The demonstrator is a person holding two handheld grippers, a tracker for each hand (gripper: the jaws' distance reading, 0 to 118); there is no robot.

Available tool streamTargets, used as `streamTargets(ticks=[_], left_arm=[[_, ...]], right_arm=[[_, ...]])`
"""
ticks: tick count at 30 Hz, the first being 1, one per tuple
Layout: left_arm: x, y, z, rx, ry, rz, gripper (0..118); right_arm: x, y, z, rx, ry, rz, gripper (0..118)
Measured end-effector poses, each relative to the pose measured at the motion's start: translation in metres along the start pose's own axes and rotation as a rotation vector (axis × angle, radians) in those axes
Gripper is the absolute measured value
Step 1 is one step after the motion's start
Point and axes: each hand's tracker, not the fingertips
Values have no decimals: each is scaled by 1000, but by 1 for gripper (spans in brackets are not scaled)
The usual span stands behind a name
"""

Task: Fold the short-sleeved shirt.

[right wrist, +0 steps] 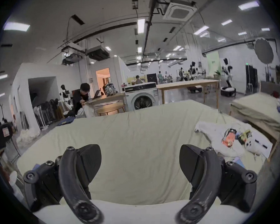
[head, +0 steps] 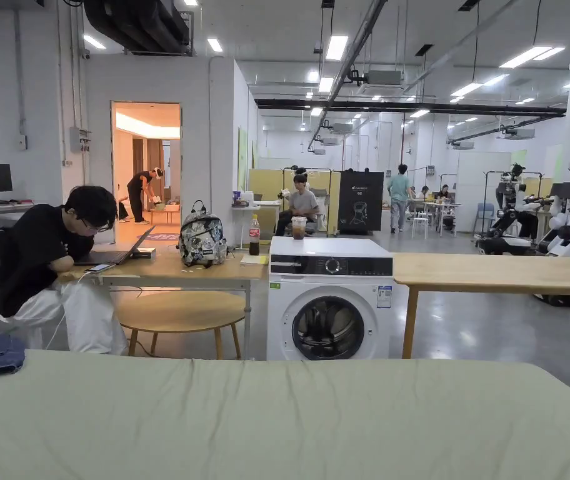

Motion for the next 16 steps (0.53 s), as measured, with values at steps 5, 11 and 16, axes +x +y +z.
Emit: streamTargets(ticks=[5,11,16], left_arm=[[-2,-1,-2,-6,0,30,98],[-1,-1,-2,-6,-4,27,98],[0,-2,-3,-12,-13,31,98]], right_arm=[[1,-3,-2,-26,-1,8,101],[5,-3,-5,-49,10,-39,100],[8,-5,-7,-53,33,-76,85]])
